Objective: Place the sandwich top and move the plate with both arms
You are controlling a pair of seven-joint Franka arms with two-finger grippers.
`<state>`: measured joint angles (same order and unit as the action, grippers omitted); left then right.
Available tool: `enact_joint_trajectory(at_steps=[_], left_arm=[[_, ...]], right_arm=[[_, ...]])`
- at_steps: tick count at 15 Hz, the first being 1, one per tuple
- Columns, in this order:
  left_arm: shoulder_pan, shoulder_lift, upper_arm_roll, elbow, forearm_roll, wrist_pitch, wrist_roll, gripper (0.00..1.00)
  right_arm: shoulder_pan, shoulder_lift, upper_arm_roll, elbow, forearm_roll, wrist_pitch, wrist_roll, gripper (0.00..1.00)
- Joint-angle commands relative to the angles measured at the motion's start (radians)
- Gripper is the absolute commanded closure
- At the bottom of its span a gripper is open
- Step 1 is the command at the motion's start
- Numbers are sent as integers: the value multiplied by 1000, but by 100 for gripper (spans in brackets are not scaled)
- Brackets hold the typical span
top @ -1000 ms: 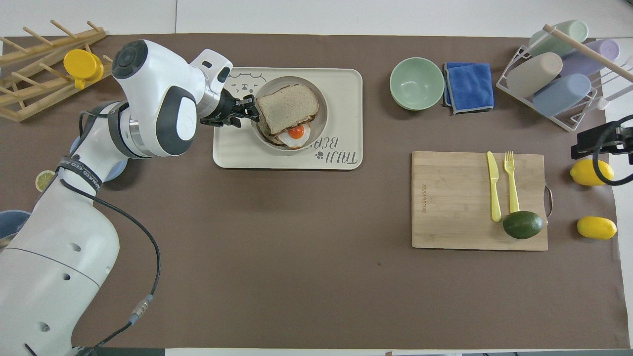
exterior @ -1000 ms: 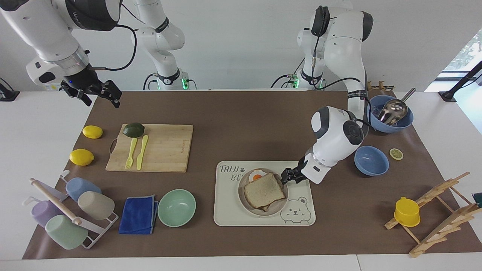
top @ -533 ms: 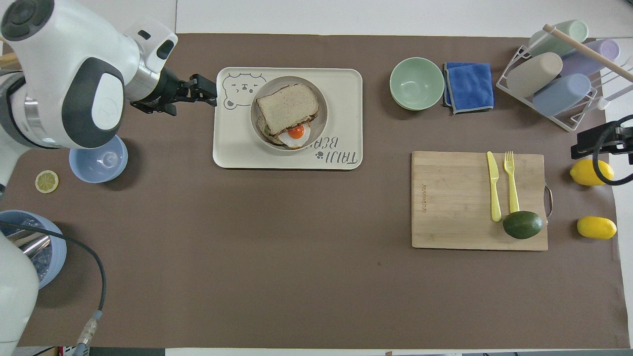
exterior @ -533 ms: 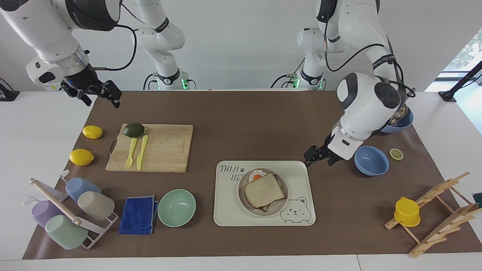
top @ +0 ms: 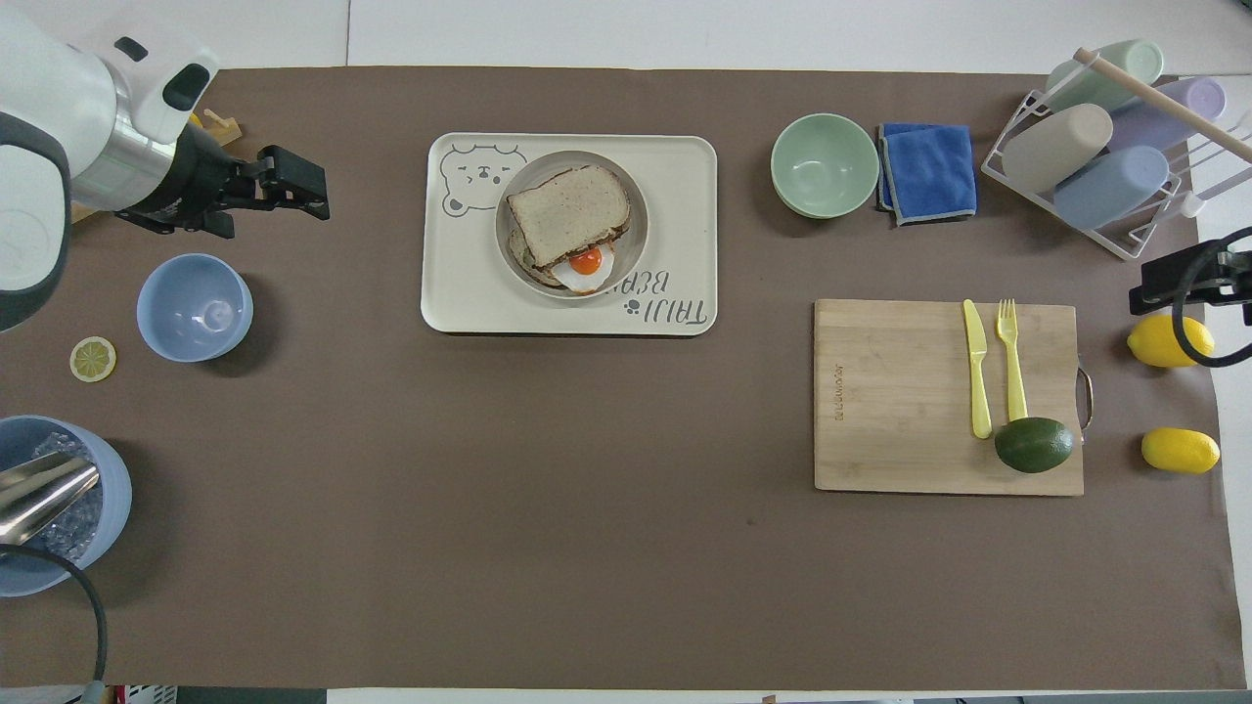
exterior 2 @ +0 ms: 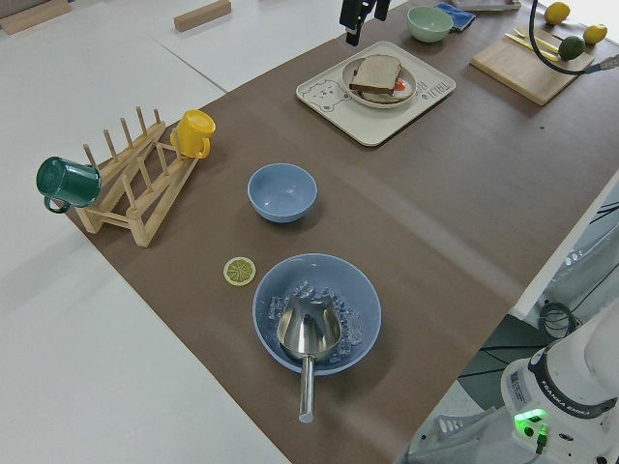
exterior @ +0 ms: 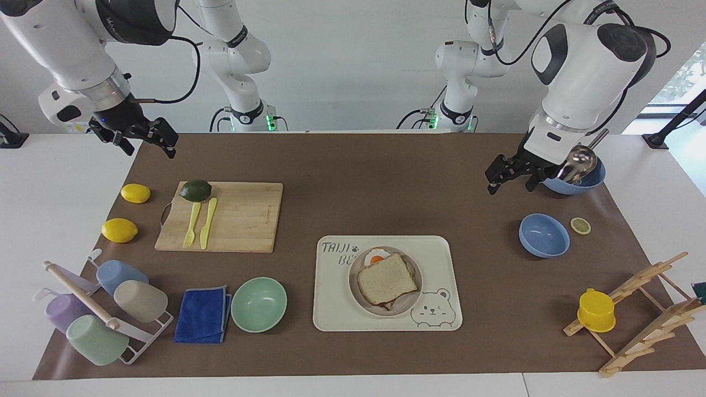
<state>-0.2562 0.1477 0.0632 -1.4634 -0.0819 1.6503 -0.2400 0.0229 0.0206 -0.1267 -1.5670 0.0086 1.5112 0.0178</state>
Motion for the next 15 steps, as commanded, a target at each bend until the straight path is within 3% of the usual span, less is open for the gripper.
enact_joint_trajectory(at_steps=[1,3,6,10,13,15], left_arm=[[34,-97,-14,-58,27,-72,10,0],[60,-158,-35,-109,40,-121,13,0],[162,-174,-138,-121,40,-210,51,0],[158,-243,-148,-268,39,-129,54,0],[129,-247,-137,-247,39,-116,77,0],[124,-234,-123,-192,42,-177,94,0]], right_arm=[[-4,-18,2,-16,21,-2,11,0],[-4,-18,2,-18,21,-2,10,0],[-4,-18,2,-18,21,-2,11,0],[-4,-19,2,-16,21,-2,11,0],[-4,-19,2,-18,21,-2,11,0],[-4,-18,2,-16,21,-2,11,0]])
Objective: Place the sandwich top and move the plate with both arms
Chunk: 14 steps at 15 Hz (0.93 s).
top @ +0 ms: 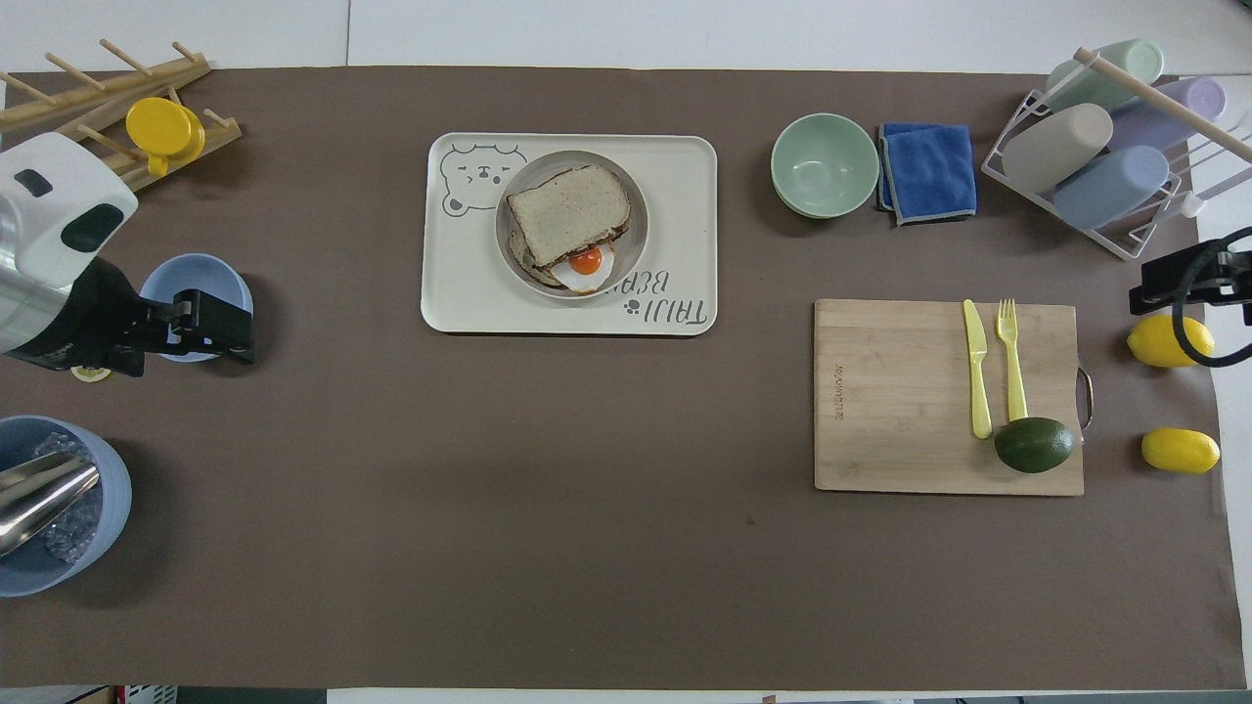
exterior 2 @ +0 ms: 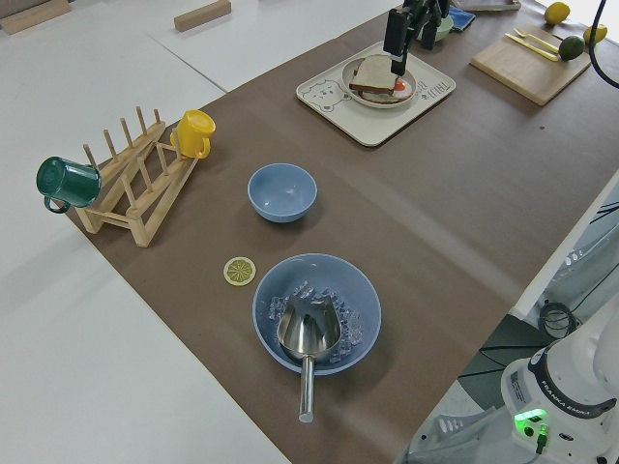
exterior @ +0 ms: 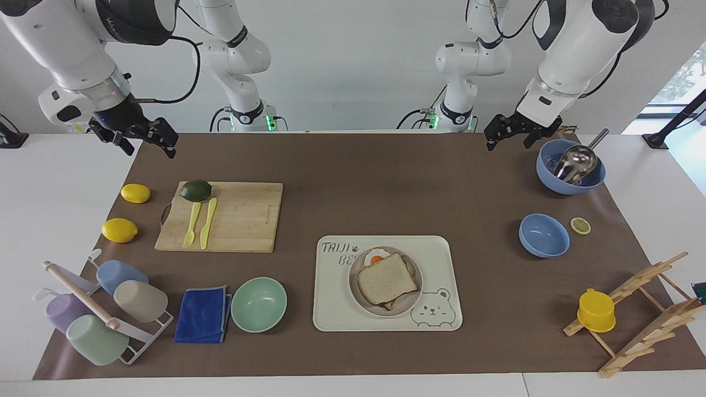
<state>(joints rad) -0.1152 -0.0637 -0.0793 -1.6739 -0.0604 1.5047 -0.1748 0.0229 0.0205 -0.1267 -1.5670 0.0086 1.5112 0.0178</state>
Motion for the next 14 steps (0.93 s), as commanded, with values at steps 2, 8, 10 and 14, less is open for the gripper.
enact_joint_trajectory(at_steps=[2,8,10,14], left_arm=[[-17,-18,16,37,56,-73,31,0],[-11,-10,16,46,45,-58,31,0],[-8,-10,16,46,45,-55,32,0],[2,-11,16,45,27,-44,38,0]], right_arm=[[-4,-17,2,-18,21,-2,11,0],[-4,-17,2,-18,21,-2,11,0],[-4,-17,2,-16,21,-2,11,0],[-4,-17,2,-18,21,-2,11,0]])
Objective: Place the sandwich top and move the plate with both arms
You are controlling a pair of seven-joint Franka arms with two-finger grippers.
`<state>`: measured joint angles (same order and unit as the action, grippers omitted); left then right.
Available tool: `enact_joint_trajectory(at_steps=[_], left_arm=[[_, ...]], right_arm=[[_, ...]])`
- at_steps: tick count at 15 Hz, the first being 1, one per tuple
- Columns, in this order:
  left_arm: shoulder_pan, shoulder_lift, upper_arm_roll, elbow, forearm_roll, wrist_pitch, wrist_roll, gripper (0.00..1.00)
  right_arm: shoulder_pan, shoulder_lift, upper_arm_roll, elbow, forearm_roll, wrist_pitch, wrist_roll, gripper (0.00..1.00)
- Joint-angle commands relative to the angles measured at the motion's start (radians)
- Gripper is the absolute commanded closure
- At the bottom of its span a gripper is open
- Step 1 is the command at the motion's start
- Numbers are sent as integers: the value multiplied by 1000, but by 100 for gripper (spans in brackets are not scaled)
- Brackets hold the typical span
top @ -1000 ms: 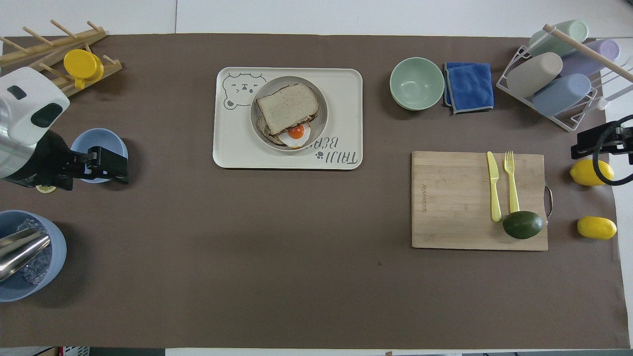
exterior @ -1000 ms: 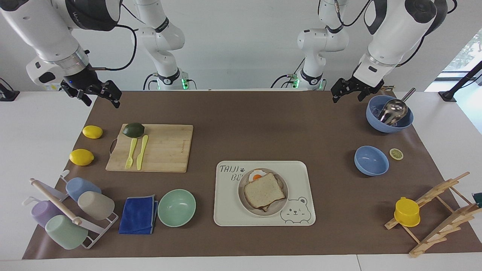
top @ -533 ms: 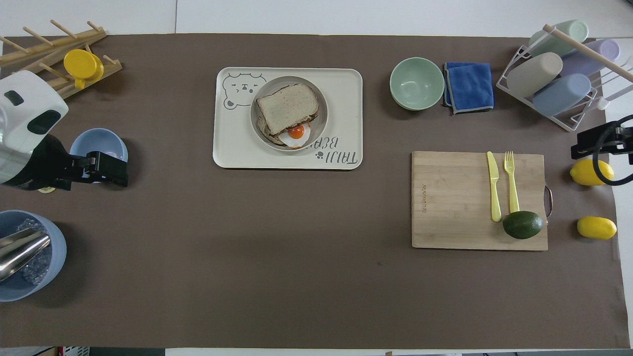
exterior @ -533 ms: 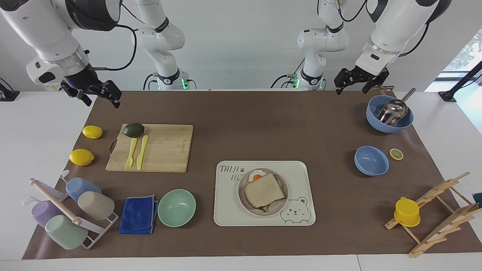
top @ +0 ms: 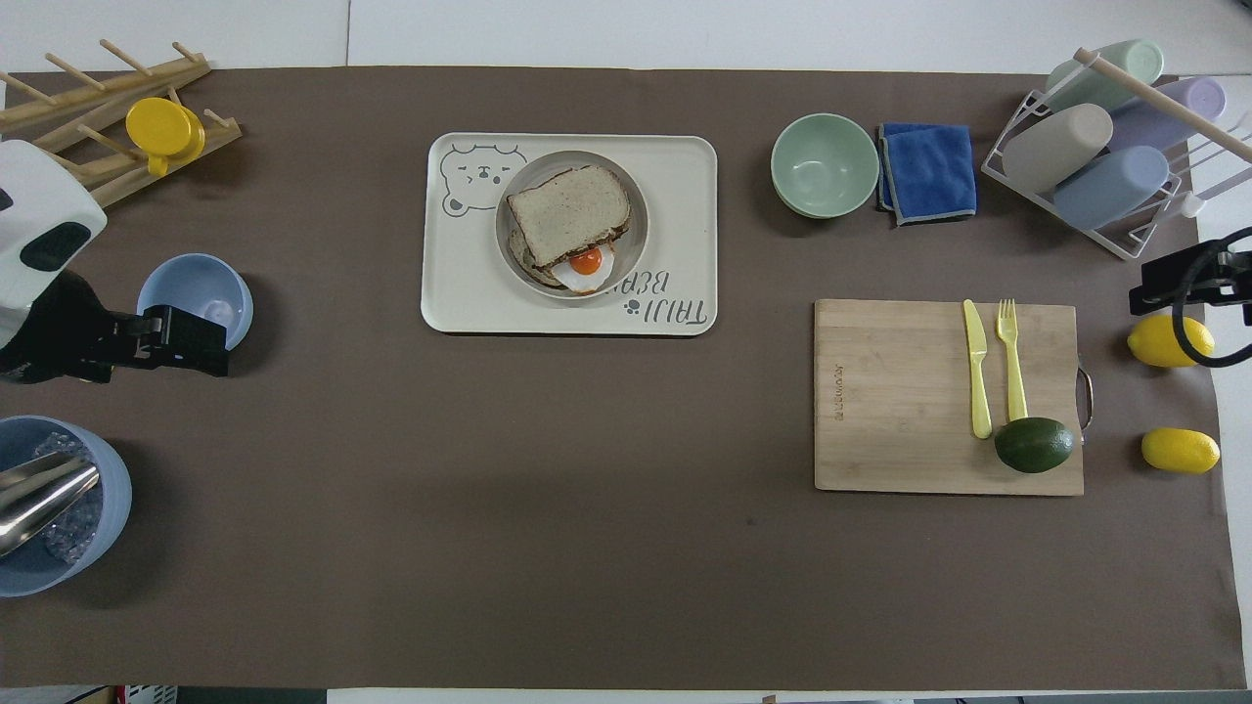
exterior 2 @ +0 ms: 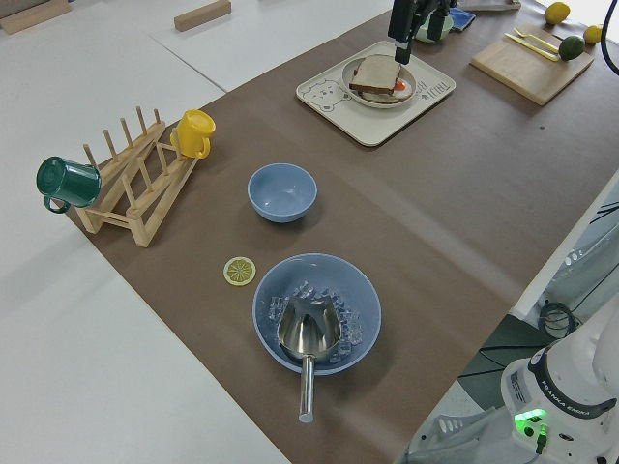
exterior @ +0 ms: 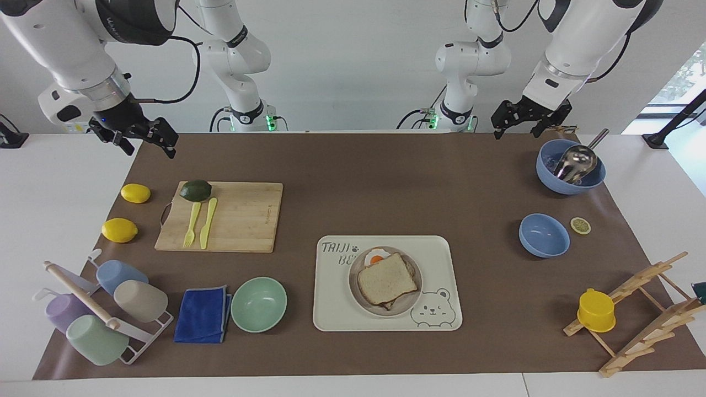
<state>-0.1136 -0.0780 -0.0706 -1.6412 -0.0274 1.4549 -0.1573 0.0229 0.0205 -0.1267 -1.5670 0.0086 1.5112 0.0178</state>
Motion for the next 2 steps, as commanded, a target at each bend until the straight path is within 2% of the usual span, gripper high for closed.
enact_joint_trajectory(at_steps=[1,2], left_arm=[[6,3,8,11,-11,8,21,0],[14,1,6,9,-11,10,22,0]], right_arm=[[-4,-17,2,-18,21,-2,11,0],[-4,-17,2,-18,21,-2,11,0]])
